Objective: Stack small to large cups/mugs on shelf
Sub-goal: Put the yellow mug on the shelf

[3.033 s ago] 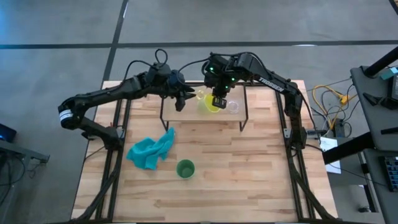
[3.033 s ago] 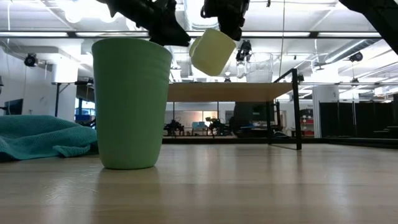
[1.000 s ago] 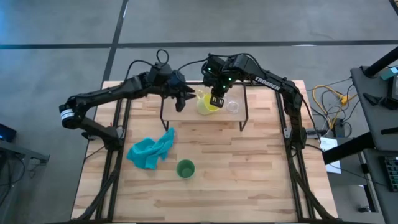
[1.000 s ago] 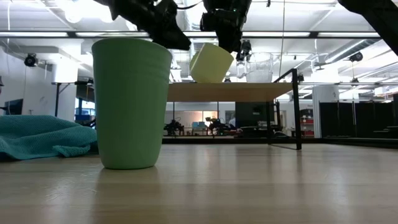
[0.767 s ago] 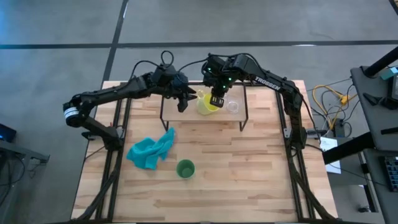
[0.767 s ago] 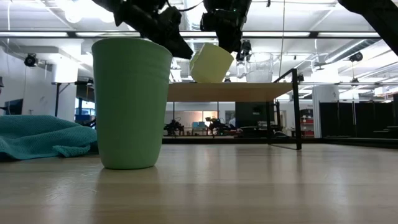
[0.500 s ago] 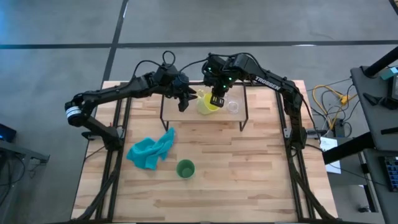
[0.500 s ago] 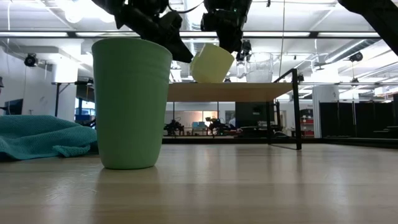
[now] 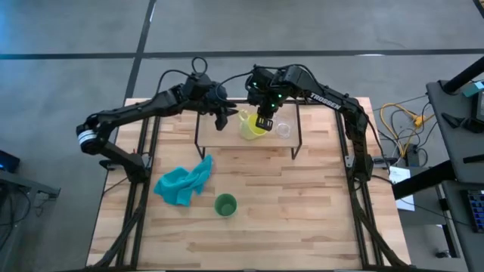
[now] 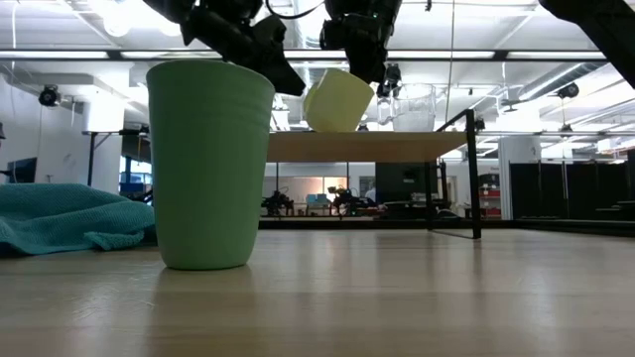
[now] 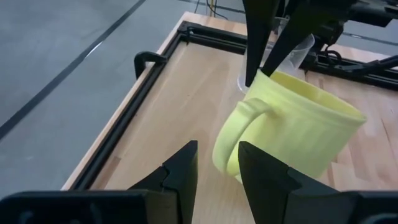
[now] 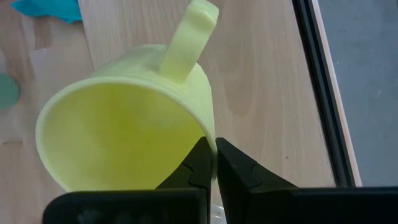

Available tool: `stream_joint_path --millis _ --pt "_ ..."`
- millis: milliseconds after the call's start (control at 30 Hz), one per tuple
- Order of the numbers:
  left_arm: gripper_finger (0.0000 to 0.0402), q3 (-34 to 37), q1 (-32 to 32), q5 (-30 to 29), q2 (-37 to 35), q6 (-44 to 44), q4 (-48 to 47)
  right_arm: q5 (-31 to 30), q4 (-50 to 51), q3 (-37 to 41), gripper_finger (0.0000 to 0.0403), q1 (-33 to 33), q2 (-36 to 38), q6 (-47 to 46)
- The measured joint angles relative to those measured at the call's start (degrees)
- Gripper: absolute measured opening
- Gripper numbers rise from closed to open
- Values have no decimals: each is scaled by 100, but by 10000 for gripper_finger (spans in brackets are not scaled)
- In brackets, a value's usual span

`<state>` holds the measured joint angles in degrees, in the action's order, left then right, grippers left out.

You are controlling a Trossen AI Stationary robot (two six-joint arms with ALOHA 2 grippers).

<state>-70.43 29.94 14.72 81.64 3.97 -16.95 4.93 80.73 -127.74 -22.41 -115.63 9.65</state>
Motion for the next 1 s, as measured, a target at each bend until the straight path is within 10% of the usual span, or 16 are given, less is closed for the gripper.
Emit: stream_joint_path --millis 1000 --pt "102 17 -127 35 168 -66 259 2 -76 -7 9 -2 5 -22"
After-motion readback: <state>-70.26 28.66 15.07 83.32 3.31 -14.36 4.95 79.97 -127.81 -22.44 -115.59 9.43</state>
